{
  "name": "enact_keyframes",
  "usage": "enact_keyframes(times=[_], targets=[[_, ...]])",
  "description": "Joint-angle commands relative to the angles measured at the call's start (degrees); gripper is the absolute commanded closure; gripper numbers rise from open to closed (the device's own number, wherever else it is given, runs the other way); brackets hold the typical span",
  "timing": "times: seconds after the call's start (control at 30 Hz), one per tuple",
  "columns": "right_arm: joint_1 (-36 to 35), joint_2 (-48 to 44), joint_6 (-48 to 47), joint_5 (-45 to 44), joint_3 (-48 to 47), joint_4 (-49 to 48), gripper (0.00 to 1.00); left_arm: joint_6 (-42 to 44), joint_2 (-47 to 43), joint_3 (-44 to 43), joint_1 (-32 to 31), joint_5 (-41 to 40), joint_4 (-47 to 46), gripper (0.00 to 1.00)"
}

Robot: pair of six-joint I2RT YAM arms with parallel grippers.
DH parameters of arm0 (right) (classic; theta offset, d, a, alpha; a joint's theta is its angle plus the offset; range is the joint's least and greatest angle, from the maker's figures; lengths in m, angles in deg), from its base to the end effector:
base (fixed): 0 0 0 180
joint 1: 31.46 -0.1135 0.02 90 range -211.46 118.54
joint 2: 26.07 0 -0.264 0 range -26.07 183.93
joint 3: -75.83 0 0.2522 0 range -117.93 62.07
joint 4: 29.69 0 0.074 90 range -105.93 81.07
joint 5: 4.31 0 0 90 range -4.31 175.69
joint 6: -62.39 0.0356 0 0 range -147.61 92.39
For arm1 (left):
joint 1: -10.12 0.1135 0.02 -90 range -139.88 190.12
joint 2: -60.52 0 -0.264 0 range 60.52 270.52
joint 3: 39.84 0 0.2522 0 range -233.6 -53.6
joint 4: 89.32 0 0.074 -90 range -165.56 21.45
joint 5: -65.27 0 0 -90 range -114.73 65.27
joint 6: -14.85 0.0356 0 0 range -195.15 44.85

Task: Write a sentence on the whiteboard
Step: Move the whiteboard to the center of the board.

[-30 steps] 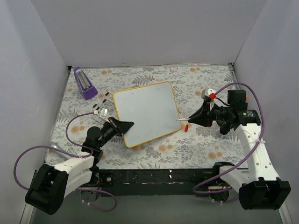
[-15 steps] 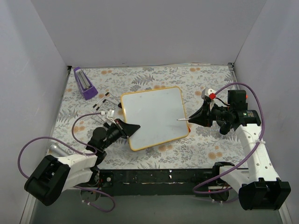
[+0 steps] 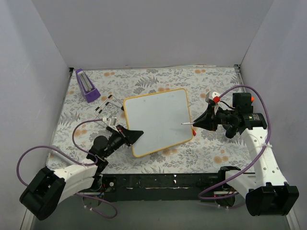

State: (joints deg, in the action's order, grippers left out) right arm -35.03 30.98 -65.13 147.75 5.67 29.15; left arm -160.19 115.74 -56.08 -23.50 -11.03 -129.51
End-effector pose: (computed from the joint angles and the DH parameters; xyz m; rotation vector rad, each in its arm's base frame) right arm 0.1830 0.0429 0.3273 -1.1394 1.6706 0.8968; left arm 0.1402 -0.1034 0.1740 -0.5990 1.7681 -1.7413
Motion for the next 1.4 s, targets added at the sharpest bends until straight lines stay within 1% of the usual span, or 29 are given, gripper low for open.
enact_keyframes(times=[0.0, 0.17, 0.33, 0.4, 0.47, 0.57, 0.67, 0.7, 0.77, 0.8, 0.83, 0.93, 1.0, 1.07, 1.17, 1.23, 1.27, 1.37], targets=[[-0.38, -0.37, -0.63, 1.13, -1.78, 0.53, 0.99, 6.72, -6.08, -0.77, -0.21, -2.09, -0.28, 1.00], [-0.56, -0.19, -1.41, 2.01, -2.92, 1.41, 0.99, 10.59, -8.11, -1.73, -0.21, -0.60, 3.84, 1.00], [-0.56, -0.54, -1.68, 2.62, -3.89, 2.29, 0.99, 15.59, -10.13, -4.54, -0.21, -0.07, 8.42, 1.00], [-0.56, -0.80, -1.68, 2.45, -3.98, 2.21, 0.99, 18.39, -11.19, -5.69, -0.21, 0.02, 11.67, 0.96], [-0.73, -1.07, -1.59, 2.54, -4.07, 2.21, 0.99, 20.25, -11.63, -7.97, -0.21, 0.02, 15.09, 0.89], [-0.65, -1.42, -1.59, 2.71, -3.98, 2.29, 0.99, 22.72, -11.02, -10.35, -0.21, 0.45, 17.38, 0.82], [-0.56, -1.77, -1.59, 2.62, -3.80, 2.21, 0.99, 24.03, -9.35, -11.66, -0.21, 1.07, 18.27, 0.82], [-0.56, -1.86, -1.68, 2.54, -3.63, 2.29, 0.99, 24.30, -8.99, -11.76, -0.30, 1.86, 18.18, 0.87], [-0.56, -2.21, -1.68, 2.45, -3.28, 2.21, 0.99, 24.56, -7.76, -12.11, -0.21, 2.13, 18.36, 0.89], [-0.56, -2.21, -1.68, 2.45, -3.10, 2.12, 0.99, 24.74, -7.59, -12.28, -0.21, 2.21, 18.53, 0.98], [-0.56, -2.47, -1.59, 2.36, -2.93, 2.03, 0.99, 25.09, -7.67, -12.46, -0.21, 2.21, 18.71, 1.00], [-0.64, -2.83, -1.59, 2.27, -2.75, 2.12, 0.99, 26.58, -8.81, -12.55, -0.30, 2.83, 18.71, 1.00], [-0.56, -3.00, -1.59, 2.19, -2.75, 2.12, 0.99, 28.25, -10.04, -13.51, -0.21, 2.83, 21.25, 1.00], [-0.64, -3.18, -1.51, 2.18, -2.84, 2.20, 0.99, 28.70, -10.14, -14.04, -0.21, 2.13, 22.31, 0.87], [-0.56, -3.27, -1.51, 2.19, -2.75, 2.12, 0.99, 29.57, -8.21, -16.32, -0.21, 2.47, 23.89, 0.80], [-0.56, -3.44, -1.51, 2.10, -2.75, 2.12, 0.99, 29.93, -6.10, -17.81, -0.21, 3.35, 24.07, 0.82], [-0.64, -3.44, -1.51, 2.10, -2.66, 2.12, 0.99, 30.19, -5.66, -17.91, -0.21, 4.23, 23.64, 1.00], [-0.56, -3.97, -1.51, 1.92, -2.40, 2.20, 0.99, 30.28, -5.21, -17.73, -0.12, 5.02, 22.84, 1.00]])
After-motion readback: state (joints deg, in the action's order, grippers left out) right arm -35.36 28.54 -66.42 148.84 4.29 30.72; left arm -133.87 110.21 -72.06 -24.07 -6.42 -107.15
